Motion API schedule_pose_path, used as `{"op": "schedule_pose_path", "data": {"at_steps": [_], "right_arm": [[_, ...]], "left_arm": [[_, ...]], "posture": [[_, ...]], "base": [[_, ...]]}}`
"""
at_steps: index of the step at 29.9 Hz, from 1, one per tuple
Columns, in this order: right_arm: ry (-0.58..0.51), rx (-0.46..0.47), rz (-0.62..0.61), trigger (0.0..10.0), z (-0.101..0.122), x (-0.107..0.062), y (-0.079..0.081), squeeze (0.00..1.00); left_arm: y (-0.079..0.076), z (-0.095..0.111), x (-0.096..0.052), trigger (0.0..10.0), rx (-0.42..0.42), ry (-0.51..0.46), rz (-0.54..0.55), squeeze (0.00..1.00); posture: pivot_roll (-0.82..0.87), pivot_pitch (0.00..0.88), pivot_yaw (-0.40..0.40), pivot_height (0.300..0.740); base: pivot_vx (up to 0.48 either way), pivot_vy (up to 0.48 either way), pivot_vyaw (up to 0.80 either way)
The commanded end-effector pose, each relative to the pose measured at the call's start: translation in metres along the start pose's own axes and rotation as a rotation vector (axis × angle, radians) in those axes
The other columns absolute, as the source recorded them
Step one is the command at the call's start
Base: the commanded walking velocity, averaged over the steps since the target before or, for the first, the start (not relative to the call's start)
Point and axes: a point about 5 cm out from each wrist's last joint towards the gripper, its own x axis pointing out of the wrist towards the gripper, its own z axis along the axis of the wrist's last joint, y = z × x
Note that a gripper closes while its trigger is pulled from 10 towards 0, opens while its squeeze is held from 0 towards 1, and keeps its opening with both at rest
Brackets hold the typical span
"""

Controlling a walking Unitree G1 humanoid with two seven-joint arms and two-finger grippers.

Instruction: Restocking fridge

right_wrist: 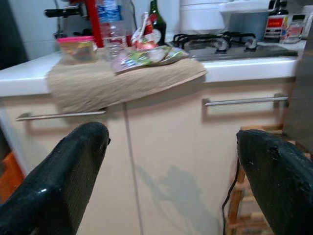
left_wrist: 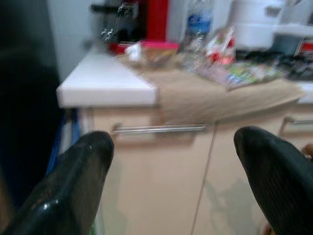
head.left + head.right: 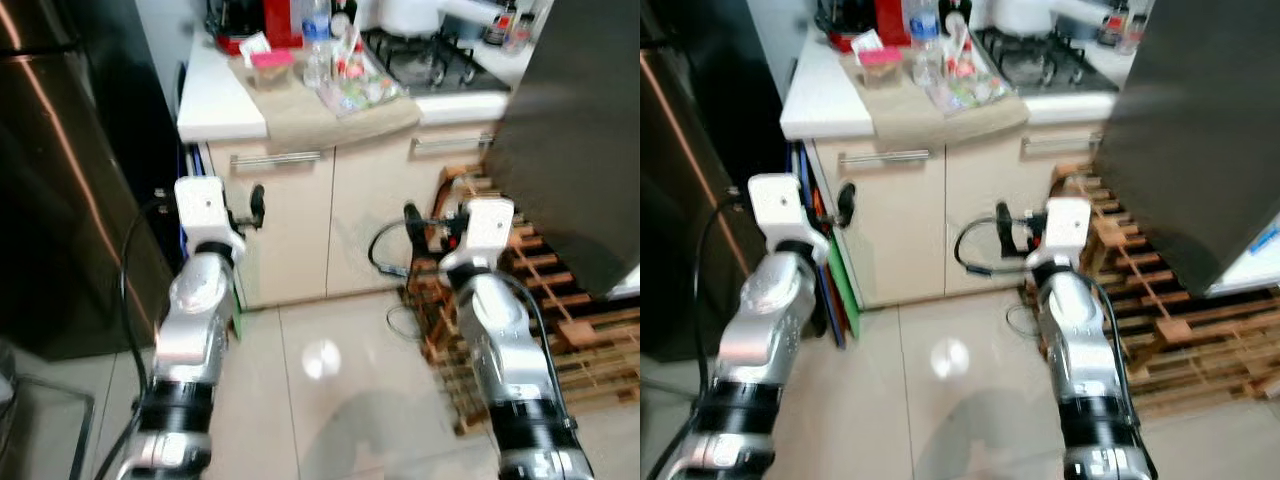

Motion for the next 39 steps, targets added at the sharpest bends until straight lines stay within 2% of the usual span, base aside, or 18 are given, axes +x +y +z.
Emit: {"op": "schedule_pose_path", "data": {"at_steps": [1,18,20,31,35,36,39], "right_arm": [[0.002,-0.005,-0.021,10.0,0.002,0.001,-0.003,0.00],[-0.029,-0.008,-0.049,10.0,0.008,0.001,-0.007,0.00],[-0.101,-0.048,-0.070,10.0,0.023,0.003,-0.009,0.00],[-0.184,-0.078,-0.086,10.0,0.043,0.005,-0.010,0.00],[-0.263,-0.065,-0.079,10.0,0.069,0.010,-0.007,0.00],[-0.317,-0.067,-0.064,10.0,0.090,0.017,-0.004,0.00],[-0.369,-0.063,-0.034,10.0,0.120,0.030,0.001,0.00]], "left_arm": [[-0.004,0.003,0.001,10.0,0.009,-0.018,-0.027,0.00],[-0.006,0.008,0.004,10.0,0.019,-0.033,-0.041,0.00],[-0.005,0.012,0.005,10.0,0.011,-0.060,-0.048,0.00],[-0.013,0.020,0.006,10.0,0.016,-0.103,-0.091,0.00],[-0.015,0.022,0.006,10.0,0.013,-0.115,-0.103,0.00],[-0.017,0.024,0.005,10.0,0.011,-0.128,-0.116,0.00],[-0.021,0.030,0.005,10.0,0.009,-0.154,-0.144,0.00]], "posture": [[-0.10,0.000,0.011,0.740],[-0.10,0.000,0.010,0.740],[-0.10,0.000,0.009,0.740],[-0.10,0.000,0.008,0.740],[-0.10,0.000,0.009,0.740],[-0.10,0.000,0.010,0.740],[-0.10,0.000,0.008,0.740]], "base": [[0.480,0.000,0.00],[0.480,0.000,0.00],[0.480,0.000,0.00],[0.480,0.000,0.00],[0.480,0.000,0.00],[0.480,0.000,0.00],[0.480,0.000,0.00]]}}
